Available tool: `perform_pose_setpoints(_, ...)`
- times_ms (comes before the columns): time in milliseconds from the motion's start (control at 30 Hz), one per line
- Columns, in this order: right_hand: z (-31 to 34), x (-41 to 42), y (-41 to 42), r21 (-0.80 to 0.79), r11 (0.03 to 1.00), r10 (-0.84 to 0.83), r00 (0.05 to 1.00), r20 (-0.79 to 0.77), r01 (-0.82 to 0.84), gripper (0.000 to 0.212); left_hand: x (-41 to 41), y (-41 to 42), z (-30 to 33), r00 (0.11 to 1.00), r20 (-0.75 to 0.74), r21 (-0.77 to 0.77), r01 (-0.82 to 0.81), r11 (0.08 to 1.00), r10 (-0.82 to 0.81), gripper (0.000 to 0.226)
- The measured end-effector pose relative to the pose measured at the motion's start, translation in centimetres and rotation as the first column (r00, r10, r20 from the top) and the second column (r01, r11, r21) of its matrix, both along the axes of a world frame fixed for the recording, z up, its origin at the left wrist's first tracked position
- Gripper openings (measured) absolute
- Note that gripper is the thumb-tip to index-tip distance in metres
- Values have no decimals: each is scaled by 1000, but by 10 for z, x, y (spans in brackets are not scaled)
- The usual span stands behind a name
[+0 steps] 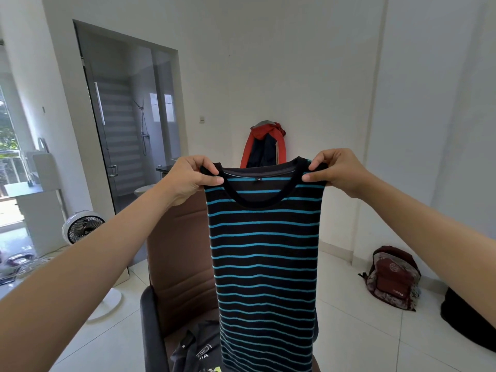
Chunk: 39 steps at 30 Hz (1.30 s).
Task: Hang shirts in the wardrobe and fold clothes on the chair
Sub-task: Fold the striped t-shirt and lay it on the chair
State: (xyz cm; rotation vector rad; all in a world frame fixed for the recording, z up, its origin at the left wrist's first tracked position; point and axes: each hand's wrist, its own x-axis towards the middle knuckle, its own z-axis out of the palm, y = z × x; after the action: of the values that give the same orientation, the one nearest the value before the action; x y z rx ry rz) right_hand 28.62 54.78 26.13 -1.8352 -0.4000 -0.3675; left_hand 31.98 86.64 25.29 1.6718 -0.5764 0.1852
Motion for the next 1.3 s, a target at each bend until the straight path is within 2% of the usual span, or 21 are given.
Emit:
perform_pose_setpoints(167,-3,8,14,87,994,68,997,32,-71,25,10,9,-7,995,-79,-113,50,992,-59,27)
perform_pose_setpoints(267,-4,14,22,71,994,76,996,39,-79,26,14,16,-10,988,-117,-113,87,990,-101,23)
perform_pose_setpoints(333,-4,19,26,39,995,85,995,43,-87,26,17,23,-9,982,-136,-58,122,991,-129,21)
perform_pose_setpoints(467,-3,28,34,-23,994,106,994,3,-106,25,25,40,-2,965,-213,124,183,975,-154,50)
perform_pose_setpoints(567,-2,34,41,-86,988,124,991,-51,-128,28,26,47,6,953,-276,272,202,941,-125,58)
perform_pose_setpoints(667,-2,38,48,-117,978,161,982,-100,-172,31,24,51,11,953,-289,364,197,910,-91,55)
perform_pose_setpoints(800,-2,42,54,-135,976,158,981,-112,-173,33,22,58,14,944,-315,356,212,910,-96,50)
perform_pose_setpoints(900,-2,42,56,-187,970,141,985,-100,-158,31,22,60,15,952,-297,363,183,914,-73,35)
perform_pose_setpoints(967,-3,42,59,-233,960,137,986,-96,-156,29,21,59,15,963,-267,387,149,910,-44,22)
perform_pose_setpoints(1100,-6,41,63,-290,942,153,985,-84,-171,14,18,60,17,979,-202,458,108,883,-15,25)
perform_pose_setpoints(1167,-7,41,63,-289,942,154,985,-79,-171,13,16,60,17,983,-181,428,83,900,-5,26)
perform_pose_setpoints(1300,-7,40,62,-240,960,136,990,-46,-143,14,14,57,11,993,-116,230,-2,973,29,31)
